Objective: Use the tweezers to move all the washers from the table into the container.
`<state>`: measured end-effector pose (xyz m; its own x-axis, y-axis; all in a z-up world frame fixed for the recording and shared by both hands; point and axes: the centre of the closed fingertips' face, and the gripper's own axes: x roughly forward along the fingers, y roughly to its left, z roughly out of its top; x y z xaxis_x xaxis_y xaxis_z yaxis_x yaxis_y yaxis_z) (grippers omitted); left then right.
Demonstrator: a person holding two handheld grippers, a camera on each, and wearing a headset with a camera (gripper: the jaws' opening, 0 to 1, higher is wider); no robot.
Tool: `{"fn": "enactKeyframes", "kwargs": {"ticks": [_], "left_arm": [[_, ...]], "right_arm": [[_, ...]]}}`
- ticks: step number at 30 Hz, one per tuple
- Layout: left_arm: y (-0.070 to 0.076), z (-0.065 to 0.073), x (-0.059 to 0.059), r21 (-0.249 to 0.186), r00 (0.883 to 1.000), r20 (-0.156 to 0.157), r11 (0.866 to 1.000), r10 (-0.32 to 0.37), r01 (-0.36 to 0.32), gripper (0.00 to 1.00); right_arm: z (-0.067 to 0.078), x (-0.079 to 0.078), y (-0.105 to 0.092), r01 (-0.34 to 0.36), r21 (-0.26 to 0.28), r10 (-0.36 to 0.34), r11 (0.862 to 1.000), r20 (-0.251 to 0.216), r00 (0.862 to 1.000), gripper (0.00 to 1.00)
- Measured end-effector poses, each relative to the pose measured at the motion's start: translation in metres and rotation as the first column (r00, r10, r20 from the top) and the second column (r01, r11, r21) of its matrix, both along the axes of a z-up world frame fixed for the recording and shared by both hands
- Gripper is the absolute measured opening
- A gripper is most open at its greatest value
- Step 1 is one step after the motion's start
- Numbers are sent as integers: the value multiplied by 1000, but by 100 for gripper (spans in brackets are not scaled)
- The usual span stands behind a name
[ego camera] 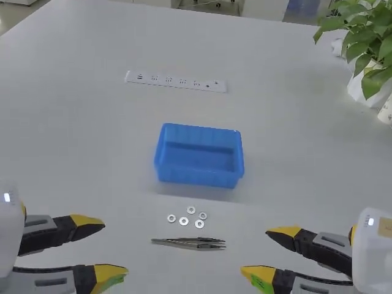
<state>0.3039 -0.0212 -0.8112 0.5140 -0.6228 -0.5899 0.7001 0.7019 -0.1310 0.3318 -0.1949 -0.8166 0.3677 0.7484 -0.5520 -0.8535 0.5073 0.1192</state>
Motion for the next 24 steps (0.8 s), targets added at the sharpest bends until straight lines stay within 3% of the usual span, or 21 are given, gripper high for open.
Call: {"fn": "enactKeyframes", "kwargs": {"ticks": [2,4,12,13,14,15,18,19,21,24], "left_arm": [[3,-1,6,0,1000,-4,1000,22,-22,43],[3,2,13,-23,999,3,999,35,-35,39],[-17,-10,26,2,998,15,998,-68,68,41],[-17,-13,28,19,997,25,997,-76,76,46],[-14,-19,31,70,995,39,993,-93,90,49],[-15,-22,33,82,994,46,992,-96,92,51],[-25,-30,31,55,989,13,988,-144,143,38],[-26,-33,32,64,988,14,987,-151,150,35],[-28,-42,33,109,982,-1,976,-188,187,35],[-36,-46,36,105,977,-6,972,-212,212,35]], "right_arm": [[-1,3,2,-10,-13,10,1000,12,1000,44],[-4,7,2,-44,-70,48,997,49,998,44],[-7,17,16,-115,-93,121,989,59,991,42],[-9,17,17,-123,-97,129,988,58,990,41],[-11,18,20,-140,-107,146,984,54,988,41],[-13,18,23,-156,-118,163,981,54,985,41],[-23,18,34,-225,-160,236,961,53,970,40],[-26,18,37,-242,-169,253,956,49,966,39],[-35,17,44,-292,-206,306,934,38,951,39],[-43,16,53,-336,-235,352,912,29,936,38]]}}
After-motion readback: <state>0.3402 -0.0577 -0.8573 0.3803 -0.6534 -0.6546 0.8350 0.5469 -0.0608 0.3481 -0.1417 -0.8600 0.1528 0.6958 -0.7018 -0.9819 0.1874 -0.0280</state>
